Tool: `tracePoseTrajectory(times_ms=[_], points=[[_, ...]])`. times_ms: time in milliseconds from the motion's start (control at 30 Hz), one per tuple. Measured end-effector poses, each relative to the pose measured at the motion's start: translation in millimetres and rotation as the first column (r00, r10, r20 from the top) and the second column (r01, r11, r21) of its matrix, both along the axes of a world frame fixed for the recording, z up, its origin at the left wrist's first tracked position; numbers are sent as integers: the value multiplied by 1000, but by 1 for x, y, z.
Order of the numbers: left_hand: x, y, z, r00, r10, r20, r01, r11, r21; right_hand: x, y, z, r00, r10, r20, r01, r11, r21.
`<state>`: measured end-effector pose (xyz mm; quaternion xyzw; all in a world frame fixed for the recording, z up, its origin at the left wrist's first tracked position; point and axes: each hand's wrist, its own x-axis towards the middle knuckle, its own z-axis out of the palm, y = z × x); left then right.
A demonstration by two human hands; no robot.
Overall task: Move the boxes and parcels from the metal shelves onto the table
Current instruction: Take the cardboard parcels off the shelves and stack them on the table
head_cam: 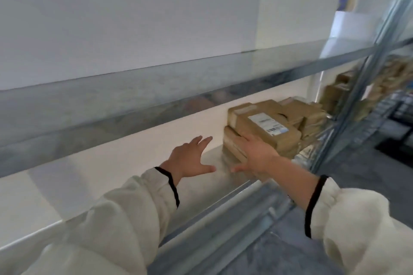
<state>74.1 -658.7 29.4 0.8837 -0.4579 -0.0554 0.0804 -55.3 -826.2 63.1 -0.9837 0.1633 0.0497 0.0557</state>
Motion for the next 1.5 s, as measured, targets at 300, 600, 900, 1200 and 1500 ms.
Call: tracePoseTrajectory(times_ms=[300, 600, 900, 1200, 1500], points=[[-23, -139, 6, 977, -214, 19, 215, 969, -122, -27, -98, -7, 975, -217, 54, 222, 966, -129], [-43, -232, -15, 993, -115, 8, 115, 993, 32, -26, -201, -24, 993, -119, -26, 121, 990, 78], [-56, -254, -24, 999, 33, -25, -32, 999, 30, -14, -237, -41, 994, 69, 81, -88, 961, 261], [-56, -245, -31, 996, 67, -65, -68, 998, -8, -16, -231, -37, 988, 98, 119, -131, 940, 315], [-58, -190, -13, 991, 136, -7, -136, 990, -37, -11, -186, -18, 958, 207, 197, -257, 926, 275]])
